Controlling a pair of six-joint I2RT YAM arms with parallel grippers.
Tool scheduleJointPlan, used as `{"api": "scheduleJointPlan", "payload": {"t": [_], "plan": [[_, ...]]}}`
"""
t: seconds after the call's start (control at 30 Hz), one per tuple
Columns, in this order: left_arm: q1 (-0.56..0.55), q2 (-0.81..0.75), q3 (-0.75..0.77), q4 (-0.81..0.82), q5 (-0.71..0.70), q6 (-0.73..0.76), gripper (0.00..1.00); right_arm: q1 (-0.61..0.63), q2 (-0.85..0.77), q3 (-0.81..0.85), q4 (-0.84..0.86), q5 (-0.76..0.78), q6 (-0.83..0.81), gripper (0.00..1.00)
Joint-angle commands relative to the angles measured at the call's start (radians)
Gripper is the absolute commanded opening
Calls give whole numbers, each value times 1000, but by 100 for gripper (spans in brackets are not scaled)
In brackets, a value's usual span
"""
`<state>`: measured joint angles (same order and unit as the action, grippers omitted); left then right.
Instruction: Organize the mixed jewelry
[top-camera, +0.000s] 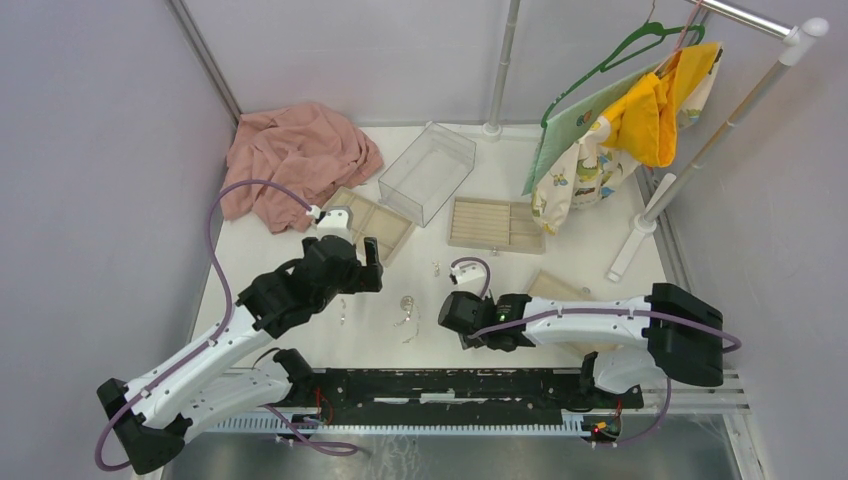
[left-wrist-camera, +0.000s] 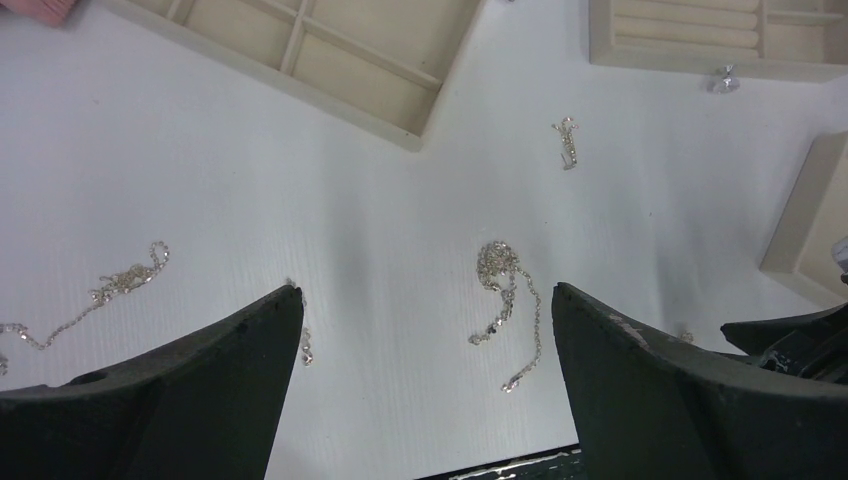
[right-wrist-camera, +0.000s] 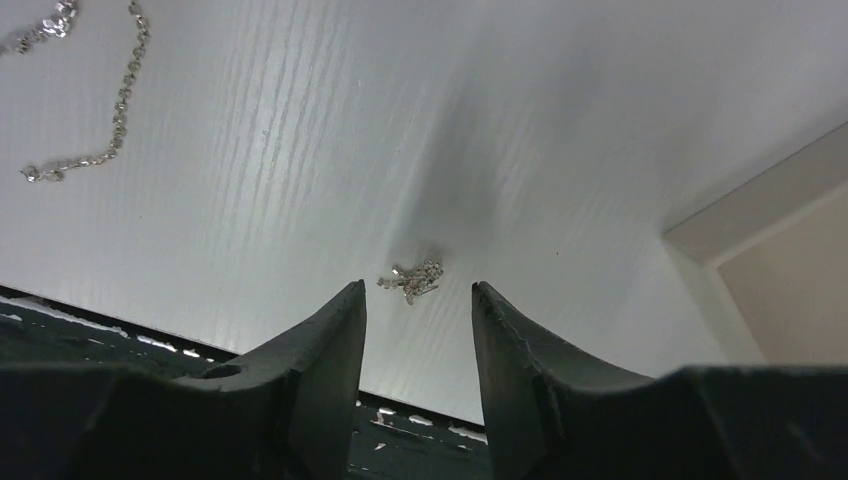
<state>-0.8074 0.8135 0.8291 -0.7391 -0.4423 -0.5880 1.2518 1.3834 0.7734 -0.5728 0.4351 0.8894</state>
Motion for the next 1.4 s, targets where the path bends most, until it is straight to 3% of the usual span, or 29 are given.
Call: {"api": "scheduleJointPlan", "payload": {"t": [0.0,0.37,0.47,0.73,0.87,1.1,1.37], "plan": [[-5,1,13,-3,-9,-16,100,15,28,26,-25,22,102,49],[-4,4,-10,0,13,-13,100,15,40,-59,45,15,154,42],[-4,0,-13,0,13,-13,100,14,49,-61,57,14,154,34],[-4,-14,-19,-2,14,-7,100,15,79,-43,79,20,134,32],[-6,-8,-18,0,14,-2,100,15,92,-26,69,32,131,22],[-5,0,-18,0,14,4,100,16,84,8,19,57,127,16],[-5,8,-19,11,22,13,100,15,83,72,-51,125,87,16]]}}
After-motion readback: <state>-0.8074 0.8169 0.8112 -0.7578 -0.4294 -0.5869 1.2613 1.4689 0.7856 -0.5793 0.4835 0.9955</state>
